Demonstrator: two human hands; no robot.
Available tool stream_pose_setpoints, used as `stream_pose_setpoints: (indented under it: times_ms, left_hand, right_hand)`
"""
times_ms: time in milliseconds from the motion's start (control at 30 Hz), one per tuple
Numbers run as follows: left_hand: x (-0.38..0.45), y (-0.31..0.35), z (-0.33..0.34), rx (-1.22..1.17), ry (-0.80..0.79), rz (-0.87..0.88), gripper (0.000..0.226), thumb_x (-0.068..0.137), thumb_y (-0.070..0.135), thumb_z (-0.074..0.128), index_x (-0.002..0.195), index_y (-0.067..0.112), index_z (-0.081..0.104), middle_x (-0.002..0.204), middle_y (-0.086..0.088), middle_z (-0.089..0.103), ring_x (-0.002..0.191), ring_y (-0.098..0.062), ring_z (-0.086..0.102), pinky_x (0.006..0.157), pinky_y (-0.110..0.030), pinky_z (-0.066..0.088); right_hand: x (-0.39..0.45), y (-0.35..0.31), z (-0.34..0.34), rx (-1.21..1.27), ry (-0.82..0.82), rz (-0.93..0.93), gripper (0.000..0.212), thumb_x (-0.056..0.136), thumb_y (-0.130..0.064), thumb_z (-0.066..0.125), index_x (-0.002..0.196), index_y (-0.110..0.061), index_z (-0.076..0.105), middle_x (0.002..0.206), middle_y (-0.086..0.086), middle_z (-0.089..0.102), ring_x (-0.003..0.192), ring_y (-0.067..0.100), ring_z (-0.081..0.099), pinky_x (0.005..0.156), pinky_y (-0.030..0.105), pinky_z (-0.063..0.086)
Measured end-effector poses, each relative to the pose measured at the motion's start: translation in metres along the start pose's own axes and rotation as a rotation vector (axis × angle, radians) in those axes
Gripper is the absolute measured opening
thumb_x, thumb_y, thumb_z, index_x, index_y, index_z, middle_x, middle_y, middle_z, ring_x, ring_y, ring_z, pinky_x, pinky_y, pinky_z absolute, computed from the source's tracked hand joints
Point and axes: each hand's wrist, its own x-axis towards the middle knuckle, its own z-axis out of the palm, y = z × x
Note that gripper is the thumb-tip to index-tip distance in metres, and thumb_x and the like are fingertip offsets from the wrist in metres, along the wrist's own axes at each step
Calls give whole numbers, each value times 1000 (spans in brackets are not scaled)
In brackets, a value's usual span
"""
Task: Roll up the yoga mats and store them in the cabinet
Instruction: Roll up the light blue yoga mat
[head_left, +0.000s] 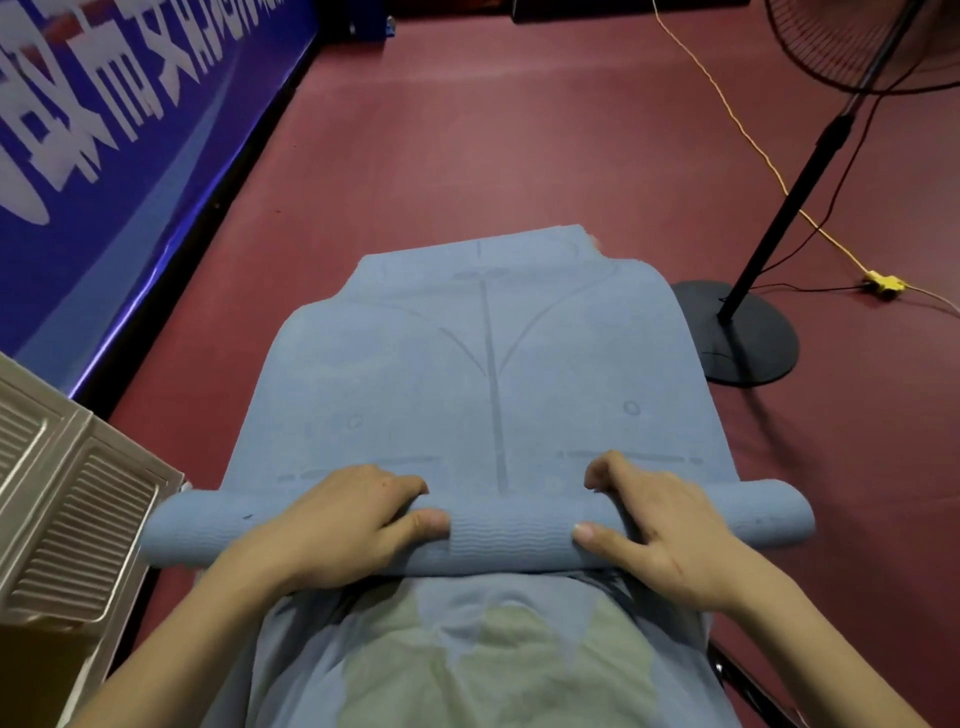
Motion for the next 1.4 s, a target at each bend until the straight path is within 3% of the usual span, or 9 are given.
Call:
stream_pose_setpoints:
  times_ms: [133, 367, 533, 600, 700, 900, 1033, 1267, 1400]
  left_hand:
    - [6, 0, -3, -72, -7, -39, 58, 77, 85, 20, 83, 33, 46, 73, 11, 54, 70, -8, 48, 64, -33, 31]
    - [10, -3, -4, -208, -8, -150, 33, 93, 69, 51, 100, 36, 48, 74, 6, 58, 73, -7, 53, 66, -29, 39]
    - [16, -10, 8, -182, 221, -76, 50, 86, 75, 38, 83, 34, 65, 123, 23, 57, 113, -10, 45, 95, -34, 39]
    - [14, -7, 13, -71, 283, -61, 55, 92, 74, 31, 85, 34, 69, 113, 21, 52, 99, -14, 41, 87, -36, 36]
    - [7, 0, 15, -22, 306, -53, 65, 94, 80, 20, 89, 36, 67, 92, 18, 50, 85, -12, 40, 77, -34, 33]
    - [-4, 7, 14, 42, 339, -28, 84, 66, 97, 52, 114, 29, 62, 96, 14, 58, 87, -15, 52, 79, -36, 47]
    - [-3, 12, 12, 66, 436, -6, 63, 69, 86, 55, 92, 27, 50, 79, 17, 43, 73, -14, 45, 66, -33, 43]
    - [11, 13, -9, 145, 147, -122, 80, 70, 85, 16, 111, 29, 55, 106, 9, 62, 102, -17, 54, 81, -33, 37]
    - [29, 2, -19, 75, -2, -187, 86, 70, 90, 16, 113, 29, 60, 103, 2, 62, 99, -23, 59, 83, -39, 46]
  right_hand:
    - [3, 3, 1, -20, 56, -41, 50, 84, -85, 40, 99, -37, 44, 83, -17, 55, 78, 7, 50, 69, 34, 36]
    - [8, -6, 5, -122, 127, 10, 43, 92, -72, 38, 101, -35, 57, 100, -20, 47, 99, 10, 40, 85, 34, 36]
    - [21, -12, 3, -191, 50, 91, 55, 91, -73, 20, 105, -35, 57, 101, -20, 51, 98, 13, 38, 90, 36, 33]
    - [23, -13, 0, -198, 17, 99, 57, 90, -73, 17, 109, -36, 56, 101, -21, 51, 100, 13, 38, 92, 36, 33]
    - [21, -15, -3, -80, 48, 139, 34, 94, -65, 38, 112, -37, 49, 95, -23, 47, 99, 11, 36, 90, 33, 30]
    - [23, -16, -4, -51, 56, 112, 31, 92, -64, 41, 99, -34, 46, 88, -25, 48, 95, 10, 39, 86, 34, 31]
    - [25, -15, 0, -3, 119, 132, 36, 91, -66, 43, 94, -31, 52, 89, -20, 55, 95, 13, 39, 87, 37, 36]
    - [31, -17, 9, -123, 221, 122, 42, 96, -63, 31, 90, -30, 57, 92, -17, 55, 92, 16, 40, 84, 43, 41]
    - [35, -12, 1, -96, 132, 92, 58, 90, -70, 37, 129, -30, 51, 101, -13, 60, 100, 14, 47, 92, 39, 40]
